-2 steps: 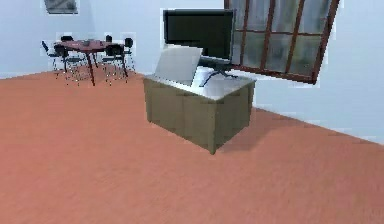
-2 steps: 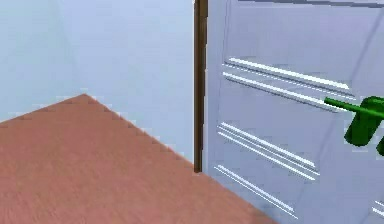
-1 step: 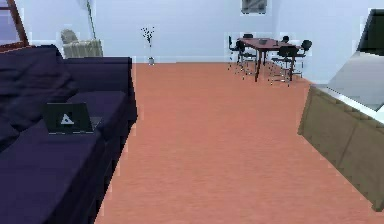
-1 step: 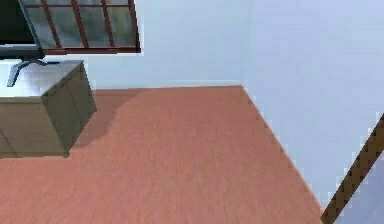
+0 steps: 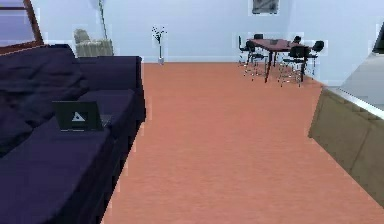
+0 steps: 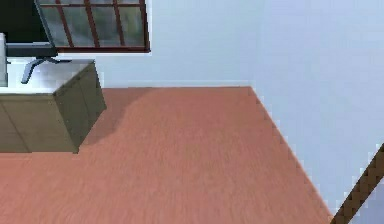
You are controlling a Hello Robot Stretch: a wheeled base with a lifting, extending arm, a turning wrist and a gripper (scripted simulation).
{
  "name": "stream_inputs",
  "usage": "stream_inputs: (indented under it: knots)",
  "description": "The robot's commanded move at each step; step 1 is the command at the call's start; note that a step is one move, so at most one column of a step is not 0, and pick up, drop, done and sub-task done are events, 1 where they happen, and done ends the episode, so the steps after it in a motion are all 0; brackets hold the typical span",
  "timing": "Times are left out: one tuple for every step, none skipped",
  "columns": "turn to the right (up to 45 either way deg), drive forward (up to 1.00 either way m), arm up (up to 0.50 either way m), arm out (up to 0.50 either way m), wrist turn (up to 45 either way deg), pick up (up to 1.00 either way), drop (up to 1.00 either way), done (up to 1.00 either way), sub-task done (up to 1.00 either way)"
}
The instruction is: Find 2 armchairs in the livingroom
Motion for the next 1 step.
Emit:
stream_inputs:
  knots:
    - [45.0,0.00,0.00,0.00,0.0,0.00,0.00,0.00,0.00]
